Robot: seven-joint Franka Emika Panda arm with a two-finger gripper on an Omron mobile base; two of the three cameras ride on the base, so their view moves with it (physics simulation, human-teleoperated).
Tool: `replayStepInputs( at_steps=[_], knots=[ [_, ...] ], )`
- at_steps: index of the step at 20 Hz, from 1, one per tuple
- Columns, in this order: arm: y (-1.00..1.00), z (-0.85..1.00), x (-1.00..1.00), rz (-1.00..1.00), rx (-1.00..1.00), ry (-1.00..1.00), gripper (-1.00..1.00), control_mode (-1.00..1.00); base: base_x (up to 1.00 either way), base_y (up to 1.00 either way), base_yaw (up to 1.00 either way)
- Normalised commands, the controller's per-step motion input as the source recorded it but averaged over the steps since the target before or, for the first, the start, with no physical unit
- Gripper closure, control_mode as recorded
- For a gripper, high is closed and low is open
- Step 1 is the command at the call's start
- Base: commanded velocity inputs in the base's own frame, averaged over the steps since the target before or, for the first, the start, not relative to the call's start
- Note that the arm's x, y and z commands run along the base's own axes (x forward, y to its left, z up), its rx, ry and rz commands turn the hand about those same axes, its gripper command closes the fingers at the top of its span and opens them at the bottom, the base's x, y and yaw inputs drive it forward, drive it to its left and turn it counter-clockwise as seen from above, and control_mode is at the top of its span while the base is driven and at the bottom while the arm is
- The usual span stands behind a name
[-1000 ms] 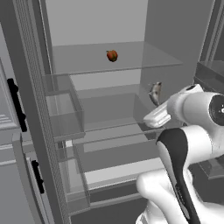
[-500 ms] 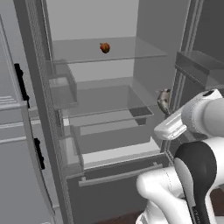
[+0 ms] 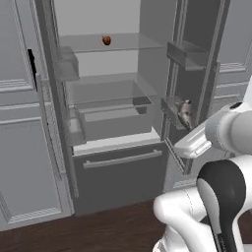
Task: Place one bell pepper and one fish in each tupperware on the nearby counter, to pack two identical lunches.
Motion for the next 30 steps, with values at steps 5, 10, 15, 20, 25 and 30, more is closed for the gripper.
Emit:
replayStepInputs(
  at_steps=[5, 10, 15, 20, 25, 30],
  knots=[
    [0.00, 0.00, 0.00, 0.00, 0.00, 0.00, 1.00, 1.00, -0.91, 0.48, 0.00],
    [0.00, 0.00, 0.00, 0.00, 0.00, 0.00, 1.00, 1.00, -0.36, 0.91, 0.00],
    [0.00, 0.00, 0.00, 0.00, 0.00, 0.00, 1.00, 1.00, -0.09, 1.00, 0.00],
    [0.00, 0.00, 0.00, 0.00, 0.00, 0.00, 1.00, 1.00, 0.00, 0.99, 0.00],
    [0.00, 0.00, 0.00, 0.00, 0.00, 0.00, 1.00, 1.00, 0.03, 0.79, 0.00],
    [0.00, 0.00, 0.00, 0.00, 0.00, 0.00, 1.00, 1.00, 0.34, 0.21, 0.06]
  ],
)
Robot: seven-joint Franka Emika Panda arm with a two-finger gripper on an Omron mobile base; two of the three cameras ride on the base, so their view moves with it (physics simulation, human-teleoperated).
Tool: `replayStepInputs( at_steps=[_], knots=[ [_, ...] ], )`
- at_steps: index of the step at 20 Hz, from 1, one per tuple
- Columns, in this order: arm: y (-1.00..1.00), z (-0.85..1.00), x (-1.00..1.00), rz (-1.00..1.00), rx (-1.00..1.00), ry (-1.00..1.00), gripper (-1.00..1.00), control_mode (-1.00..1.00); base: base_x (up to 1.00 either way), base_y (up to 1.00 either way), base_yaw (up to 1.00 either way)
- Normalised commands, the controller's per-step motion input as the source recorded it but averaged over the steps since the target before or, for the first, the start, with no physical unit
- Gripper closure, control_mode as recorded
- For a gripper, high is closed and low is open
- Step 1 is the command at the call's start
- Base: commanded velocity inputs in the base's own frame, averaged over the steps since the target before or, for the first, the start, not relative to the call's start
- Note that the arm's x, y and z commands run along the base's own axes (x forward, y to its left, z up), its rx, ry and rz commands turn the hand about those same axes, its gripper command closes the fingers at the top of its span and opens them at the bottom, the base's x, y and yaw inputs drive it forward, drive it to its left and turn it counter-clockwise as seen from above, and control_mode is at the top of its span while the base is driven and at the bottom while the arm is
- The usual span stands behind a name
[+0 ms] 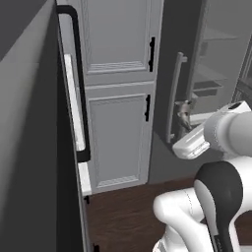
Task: Place one bell pepper and one fish in each tupperware on the nearby counter, to pack two identical lunches.
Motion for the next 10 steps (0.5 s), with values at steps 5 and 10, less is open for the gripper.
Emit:
replayStepInputs(
  at_steps=[5, 10],
  knots=[
    [0.00, 0.00, 0.00, 0.00, 0.00, 0.00, 1.00, 1.00, 0.78, -0.06, 0.20],
    [0.00, 0.00, 0.00, 0.00, 0.00, 0.00, 1.00, 1.00, 0.77, 0.00, 0.27]
  ],
)
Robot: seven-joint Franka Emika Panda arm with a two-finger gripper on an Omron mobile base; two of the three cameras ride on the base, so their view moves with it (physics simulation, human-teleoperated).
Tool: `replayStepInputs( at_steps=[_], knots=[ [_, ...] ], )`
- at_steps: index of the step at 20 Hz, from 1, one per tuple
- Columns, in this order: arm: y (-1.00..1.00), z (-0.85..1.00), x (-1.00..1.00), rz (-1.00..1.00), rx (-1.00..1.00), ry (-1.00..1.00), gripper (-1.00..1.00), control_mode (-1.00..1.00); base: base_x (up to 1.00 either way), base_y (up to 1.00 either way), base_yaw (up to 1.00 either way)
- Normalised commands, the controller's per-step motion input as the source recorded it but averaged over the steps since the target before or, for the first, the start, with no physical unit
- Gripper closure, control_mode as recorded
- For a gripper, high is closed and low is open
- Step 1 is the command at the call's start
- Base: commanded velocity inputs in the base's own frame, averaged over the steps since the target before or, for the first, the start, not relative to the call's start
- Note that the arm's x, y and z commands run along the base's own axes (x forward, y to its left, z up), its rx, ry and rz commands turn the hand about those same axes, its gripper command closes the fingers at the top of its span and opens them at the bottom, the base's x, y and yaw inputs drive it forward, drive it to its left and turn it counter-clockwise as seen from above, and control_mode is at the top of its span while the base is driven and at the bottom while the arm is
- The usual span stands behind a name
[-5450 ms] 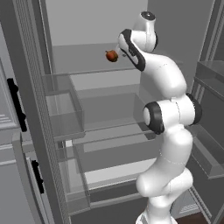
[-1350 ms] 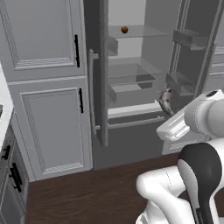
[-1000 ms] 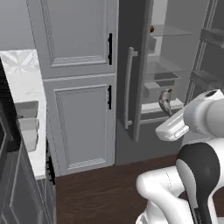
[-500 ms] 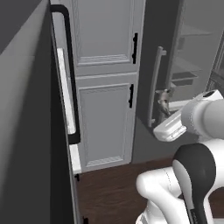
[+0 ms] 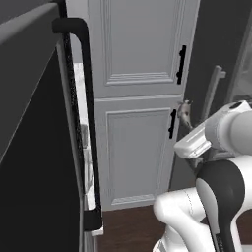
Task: Place one bell pepper and one fish in each tupperware on the nearby counter, to pack two identical lunches.
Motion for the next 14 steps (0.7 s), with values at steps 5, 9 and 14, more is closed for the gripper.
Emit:
replayStepInputs(
  at_steps=[5, 9, 14],
  knots=[
    [0.00, 0.00, 0.00, 0.00, 0.00, 0.00, 1.00, 1.00, 0.43, 0.02, 0.31],
    [0.00, 0.00, 0.00, 0.00, 0.00, 0.00, 1.00, 1.00, 0.20, 0.01, 0.36],
    [0.00, 0.00, 0.00, 0.00, 0.00, 0.00, 1.00, 1.00, 0.43, -0.07, 0.42]
  ],
)
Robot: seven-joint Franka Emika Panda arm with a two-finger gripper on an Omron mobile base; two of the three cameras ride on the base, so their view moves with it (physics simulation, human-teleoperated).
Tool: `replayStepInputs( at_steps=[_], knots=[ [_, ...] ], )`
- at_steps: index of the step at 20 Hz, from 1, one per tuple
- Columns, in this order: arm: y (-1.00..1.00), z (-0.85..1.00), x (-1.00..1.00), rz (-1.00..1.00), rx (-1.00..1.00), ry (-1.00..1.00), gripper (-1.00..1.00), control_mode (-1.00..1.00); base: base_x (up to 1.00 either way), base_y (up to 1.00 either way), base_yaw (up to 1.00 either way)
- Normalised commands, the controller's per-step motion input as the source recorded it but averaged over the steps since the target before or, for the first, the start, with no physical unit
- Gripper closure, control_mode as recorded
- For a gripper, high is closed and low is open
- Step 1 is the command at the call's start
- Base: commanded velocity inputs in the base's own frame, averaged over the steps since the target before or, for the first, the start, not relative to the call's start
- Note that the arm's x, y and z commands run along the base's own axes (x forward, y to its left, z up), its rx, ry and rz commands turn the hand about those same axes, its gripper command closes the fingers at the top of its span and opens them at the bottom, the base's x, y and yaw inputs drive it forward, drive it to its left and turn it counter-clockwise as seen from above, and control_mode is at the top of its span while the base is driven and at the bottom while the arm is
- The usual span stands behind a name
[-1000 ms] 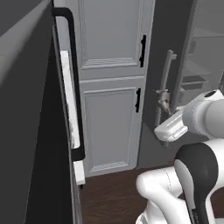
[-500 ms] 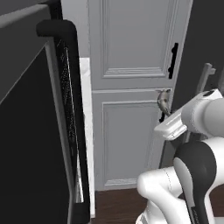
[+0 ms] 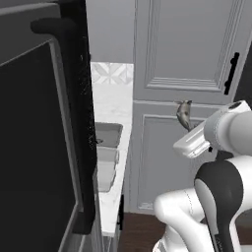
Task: Place one bell pepper and one fish in each tupperware on the nearby counter, to pack two identical lunches.
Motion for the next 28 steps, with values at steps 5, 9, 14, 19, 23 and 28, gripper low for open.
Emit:
replayStepInputs(
  at_steps=[5, 9, 14, 19, 23, 28],
  knots=[
    [0.00, 0.00, 0.00, 0.00, 0.00, 0.00, 1.00, 1.00, 0.84, -0.31, 0.36],
    [0.00, 0.00, 0.00, 0.00, 0.00, 0.00, 1.00, 1.00, 0.61, -0.02, 0.32],
    [0.07, -0.10, 0.00, 0.05, 0.00, 0.02, 1.00, -1.00, 0.11, 0.17, 0.24],
    [0.15, -0.36, 0.06, 0.26, 0.00, 0.14, 1.00, -1.00, 0.00, 0.00, 0.00],
    [0.08, -0.43, 0.18, 0.31, 0.00, 0.22, 1.00, -1.00, 0.00, 0.00, 0.00],
    [0.44, -0.60, 0.00, 0.34, -0.02, 0.16, 1.00, -1.00, 0.00, 0.00, 0.00]
  ],
)
